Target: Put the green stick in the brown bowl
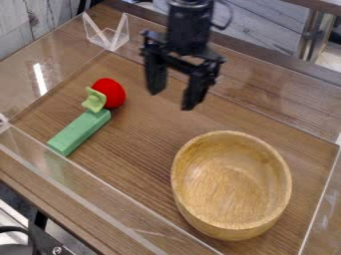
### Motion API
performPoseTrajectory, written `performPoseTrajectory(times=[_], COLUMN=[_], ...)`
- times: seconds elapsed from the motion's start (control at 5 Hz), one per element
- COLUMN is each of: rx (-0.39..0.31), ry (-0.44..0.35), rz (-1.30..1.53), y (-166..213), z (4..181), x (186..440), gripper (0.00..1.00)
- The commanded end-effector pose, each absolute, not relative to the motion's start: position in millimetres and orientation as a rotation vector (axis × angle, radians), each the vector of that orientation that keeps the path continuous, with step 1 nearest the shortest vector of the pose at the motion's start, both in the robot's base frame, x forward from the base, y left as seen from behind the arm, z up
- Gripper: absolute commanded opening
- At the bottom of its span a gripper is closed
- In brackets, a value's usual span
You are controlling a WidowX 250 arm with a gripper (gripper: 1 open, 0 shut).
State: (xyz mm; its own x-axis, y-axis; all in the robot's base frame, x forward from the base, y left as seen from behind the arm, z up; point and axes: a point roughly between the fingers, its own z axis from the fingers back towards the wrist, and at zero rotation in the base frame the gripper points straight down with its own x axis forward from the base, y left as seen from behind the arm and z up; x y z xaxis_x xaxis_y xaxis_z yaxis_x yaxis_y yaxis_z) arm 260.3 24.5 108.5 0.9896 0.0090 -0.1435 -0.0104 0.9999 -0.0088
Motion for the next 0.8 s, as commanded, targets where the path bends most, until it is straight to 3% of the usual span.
performPoseTrajectory(times=[0.0, 0.4, 0.6], rx=[0.016, 0.040, 0.044], ry=[0.057, -0.022, -0.027], rz=[0.041, 0.045, 0.046], y=[48, 92, 93], z=[117.7, 107.3, 96.8], x=[239, 212, 214], gripper=[1.00, 1.00, 1.00])
